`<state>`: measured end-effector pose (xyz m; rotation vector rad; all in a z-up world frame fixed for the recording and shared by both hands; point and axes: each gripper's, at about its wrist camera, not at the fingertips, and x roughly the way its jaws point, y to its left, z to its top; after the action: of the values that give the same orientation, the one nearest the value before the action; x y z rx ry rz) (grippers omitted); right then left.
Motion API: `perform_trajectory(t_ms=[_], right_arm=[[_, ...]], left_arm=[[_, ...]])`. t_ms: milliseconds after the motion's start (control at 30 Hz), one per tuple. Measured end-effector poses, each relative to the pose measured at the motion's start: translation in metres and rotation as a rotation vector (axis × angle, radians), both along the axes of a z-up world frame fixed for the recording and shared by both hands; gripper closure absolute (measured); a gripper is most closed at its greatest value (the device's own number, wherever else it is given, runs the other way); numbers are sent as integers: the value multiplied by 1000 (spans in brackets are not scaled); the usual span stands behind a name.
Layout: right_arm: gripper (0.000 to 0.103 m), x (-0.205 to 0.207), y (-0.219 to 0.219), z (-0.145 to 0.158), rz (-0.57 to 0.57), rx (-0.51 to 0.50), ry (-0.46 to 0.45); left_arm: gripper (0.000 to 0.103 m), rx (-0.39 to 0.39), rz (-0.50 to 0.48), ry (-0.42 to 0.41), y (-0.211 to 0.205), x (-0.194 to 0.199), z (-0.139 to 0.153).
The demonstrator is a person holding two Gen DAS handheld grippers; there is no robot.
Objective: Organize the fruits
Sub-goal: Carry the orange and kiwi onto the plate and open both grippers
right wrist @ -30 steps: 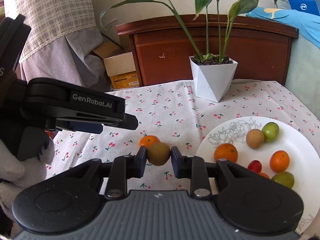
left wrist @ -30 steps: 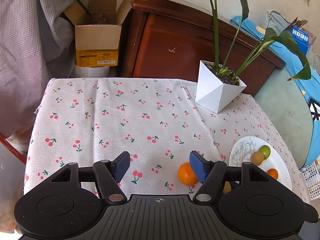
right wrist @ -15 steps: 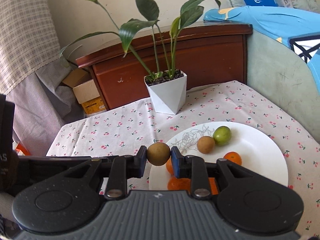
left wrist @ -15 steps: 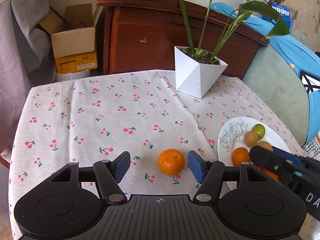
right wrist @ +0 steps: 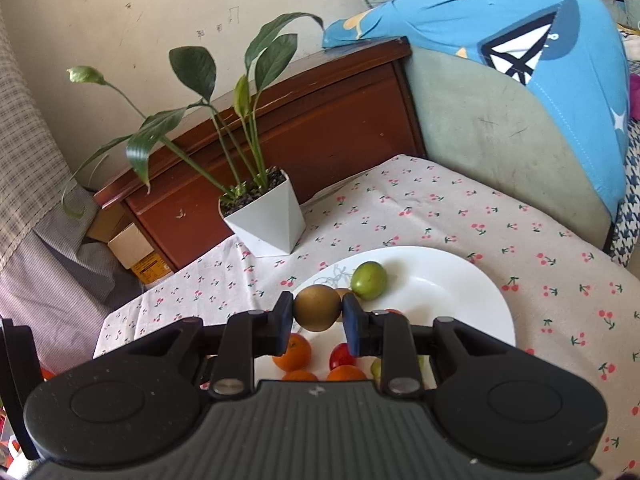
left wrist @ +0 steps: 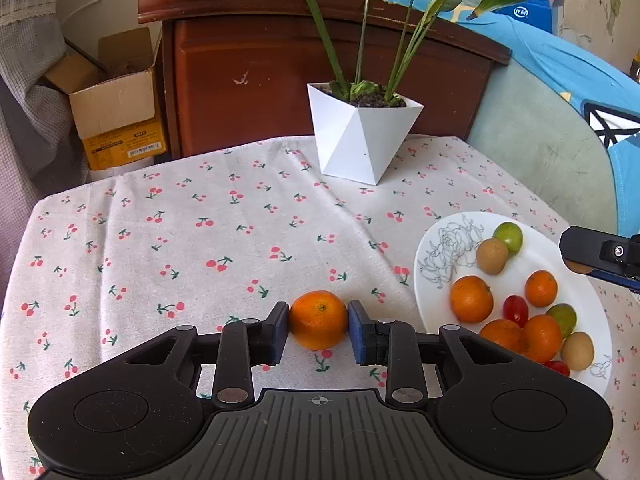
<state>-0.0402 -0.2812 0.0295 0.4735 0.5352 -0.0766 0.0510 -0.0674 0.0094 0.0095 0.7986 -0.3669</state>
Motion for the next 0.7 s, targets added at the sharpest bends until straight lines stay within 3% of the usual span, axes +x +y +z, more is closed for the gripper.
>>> perform_trajectory(t_ms=[400, 700], right_arm=[[77, -14, -44, 11, -138, 68, -48], [77, -13, -53, 2, -179, 111, -25]], left_arm=[[74, -135, -103, -79, -34, -6, 34], [74, -160, -186, -94, -62, -10, 36]])
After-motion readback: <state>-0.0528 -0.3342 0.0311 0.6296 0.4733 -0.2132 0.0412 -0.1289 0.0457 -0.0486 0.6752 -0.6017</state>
